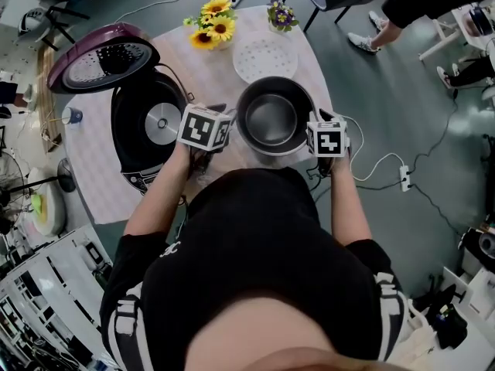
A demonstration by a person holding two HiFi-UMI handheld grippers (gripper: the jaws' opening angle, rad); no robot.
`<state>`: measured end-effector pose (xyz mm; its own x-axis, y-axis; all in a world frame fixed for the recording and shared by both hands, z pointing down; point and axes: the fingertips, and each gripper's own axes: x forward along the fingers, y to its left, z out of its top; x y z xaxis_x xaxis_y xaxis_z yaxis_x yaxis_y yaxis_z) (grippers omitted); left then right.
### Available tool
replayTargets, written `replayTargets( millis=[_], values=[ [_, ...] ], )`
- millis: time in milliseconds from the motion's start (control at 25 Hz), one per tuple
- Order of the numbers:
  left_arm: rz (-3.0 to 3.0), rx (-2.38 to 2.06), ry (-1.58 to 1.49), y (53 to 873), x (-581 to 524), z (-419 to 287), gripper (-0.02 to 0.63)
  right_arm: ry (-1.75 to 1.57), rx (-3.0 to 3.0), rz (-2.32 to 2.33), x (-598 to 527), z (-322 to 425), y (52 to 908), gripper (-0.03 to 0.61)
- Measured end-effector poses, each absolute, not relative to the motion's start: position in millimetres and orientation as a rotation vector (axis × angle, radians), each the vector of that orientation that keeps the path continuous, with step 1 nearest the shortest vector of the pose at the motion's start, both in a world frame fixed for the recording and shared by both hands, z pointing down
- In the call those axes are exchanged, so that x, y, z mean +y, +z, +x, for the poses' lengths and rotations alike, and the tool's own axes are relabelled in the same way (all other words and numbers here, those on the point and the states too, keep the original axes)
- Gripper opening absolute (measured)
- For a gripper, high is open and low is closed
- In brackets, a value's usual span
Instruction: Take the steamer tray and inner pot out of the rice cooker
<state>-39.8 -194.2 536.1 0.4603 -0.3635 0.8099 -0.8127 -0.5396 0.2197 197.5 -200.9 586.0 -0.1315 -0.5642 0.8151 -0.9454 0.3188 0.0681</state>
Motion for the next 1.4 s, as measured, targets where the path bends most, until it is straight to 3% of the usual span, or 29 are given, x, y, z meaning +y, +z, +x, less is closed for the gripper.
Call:
replayTargets(
  millis=[200,800,920,960,1400],
  values=[
    [2.302,-1.157,0.902,494,-213,-39,0.097,0.362,-1.952,1.508,-235,185,523,0.078],
    [2.511,-1.942,0.188,321,-232,-100,0.055,-0.129,-2.629,1.842,-258,99,301,0.077],
    [2.486,-2.033,0.141,304,-223,-112,0.037,-0.180,-2.739,1.771,-250,73,279,0.062],
    [2.478,-2.057,0.138,301,-220,-116,0.026,-0.211,-2.772,1.734,-247,63,275,-0.005],
    [2.410,-2.115,0.131,296,-194,-150,0.005,-0.199,-2.902,1.487,-227,0,278,-0.005]
  ],
)
